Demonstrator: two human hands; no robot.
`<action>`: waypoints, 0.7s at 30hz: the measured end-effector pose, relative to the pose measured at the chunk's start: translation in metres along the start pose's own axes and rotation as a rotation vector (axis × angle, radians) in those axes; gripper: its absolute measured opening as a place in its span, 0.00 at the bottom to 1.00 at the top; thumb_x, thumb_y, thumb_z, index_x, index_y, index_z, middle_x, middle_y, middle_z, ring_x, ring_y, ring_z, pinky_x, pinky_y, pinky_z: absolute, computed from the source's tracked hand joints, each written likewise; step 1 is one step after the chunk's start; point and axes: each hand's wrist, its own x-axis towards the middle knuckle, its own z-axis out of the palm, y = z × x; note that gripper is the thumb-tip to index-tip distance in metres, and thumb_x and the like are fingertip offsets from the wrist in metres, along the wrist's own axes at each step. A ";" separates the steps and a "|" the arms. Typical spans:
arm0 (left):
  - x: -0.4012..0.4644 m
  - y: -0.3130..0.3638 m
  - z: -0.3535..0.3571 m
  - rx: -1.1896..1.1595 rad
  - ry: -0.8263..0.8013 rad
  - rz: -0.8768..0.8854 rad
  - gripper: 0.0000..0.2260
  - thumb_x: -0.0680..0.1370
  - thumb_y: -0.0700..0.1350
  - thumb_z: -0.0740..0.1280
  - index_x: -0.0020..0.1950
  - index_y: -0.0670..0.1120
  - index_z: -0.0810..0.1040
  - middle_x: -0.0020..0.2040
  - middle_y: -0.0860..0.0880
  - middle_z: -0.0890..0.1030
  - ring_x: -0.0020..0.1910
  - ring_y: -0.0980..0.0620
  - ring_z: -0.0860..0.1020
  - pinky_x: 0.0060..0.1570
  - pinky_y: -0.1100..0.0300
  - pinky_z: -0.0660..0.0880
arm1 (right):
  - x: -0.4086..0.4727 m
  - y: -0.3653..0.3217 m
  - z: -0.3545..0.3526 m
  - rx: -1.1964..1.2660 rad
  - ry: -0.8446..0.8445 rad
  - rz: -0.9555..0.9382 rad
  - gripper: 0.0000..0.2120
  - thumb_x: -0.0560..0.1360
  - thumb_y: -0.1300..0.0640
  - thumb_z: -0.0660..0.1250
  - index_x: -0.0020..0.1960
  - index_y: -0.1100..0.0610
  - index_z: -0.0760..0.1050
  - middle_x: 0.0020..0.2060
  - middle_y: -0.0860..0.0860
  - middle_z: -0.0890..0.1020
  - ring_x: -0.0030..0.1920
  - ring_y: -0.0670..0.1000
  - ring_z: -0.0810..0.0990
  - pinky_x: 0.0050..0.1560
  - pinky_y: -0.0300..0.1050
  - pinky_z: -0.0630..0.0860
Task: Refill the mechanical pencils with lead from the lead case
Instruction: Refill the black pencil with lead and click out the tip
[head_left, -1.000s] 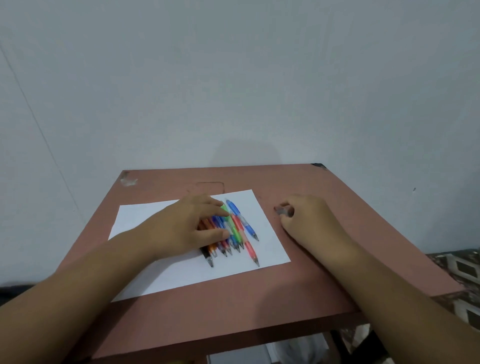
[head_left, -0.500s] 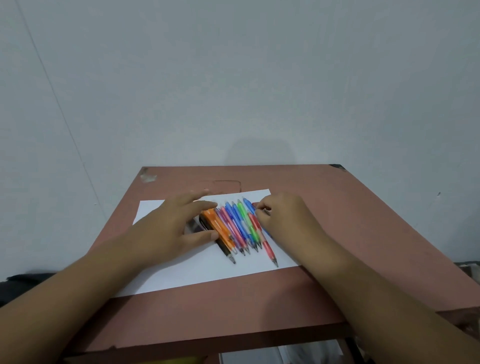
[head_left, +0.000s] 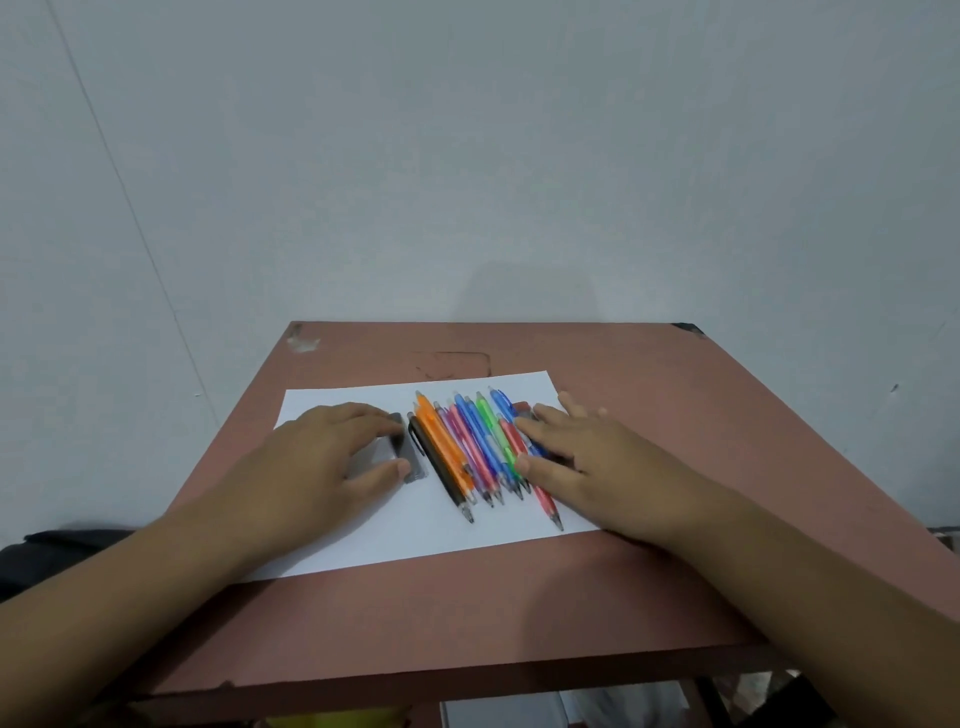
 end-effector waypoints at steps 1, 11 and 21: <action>0.000 0.000 0.000 0.004 0.000 0.000 0.22 0.79 0.65 0.58 0.72 0.62 0.71 0.72 0.65 0.69 0.68 0.63 0.67 0.63 0.64 0.66 | 0.000 -0.005 0.002 -0.022 -0.013 0.006 0.31 0.82 0.33 0.50 0.82 0.41 0.50 0.82 0.42 0.50 0.82 0.47 0.40 0.81 0.57 0.43; 0.000 -0.006 -0.001 -0.001 -0.021 -0.042 0.21 0.80 0.64 0.59 0.72 0.63 0.69 0.73 0.65 0.69 0.67 0.65 0.65 0.62 0.65 0.65 | 0.010 -0.046 0.024 -0.071 -0.006 0.156 0.32 0.84 0.36 0.44 0.83 0.49 0.44 0.83 0.51 0.47 0.82 0.54 0.43 0.81 0.56 0.44; 0.000 0.003 -0.001 -0.008 -0.053 -0.033 0.25 0.78 0.69 0.54 0.74 0.66 0.67 0.77 0.62 0.65 0.74 0.59 0.63 0.69 0.59 0.64 | 0.017 -0.081 0.034 -0.037 0.006 0.183 0.32 0.84 0.38 0.45 0.83 0.51 0.43 0.83 0.54 0.44 0.82 0.58 0.41 0.81 0.58 0.44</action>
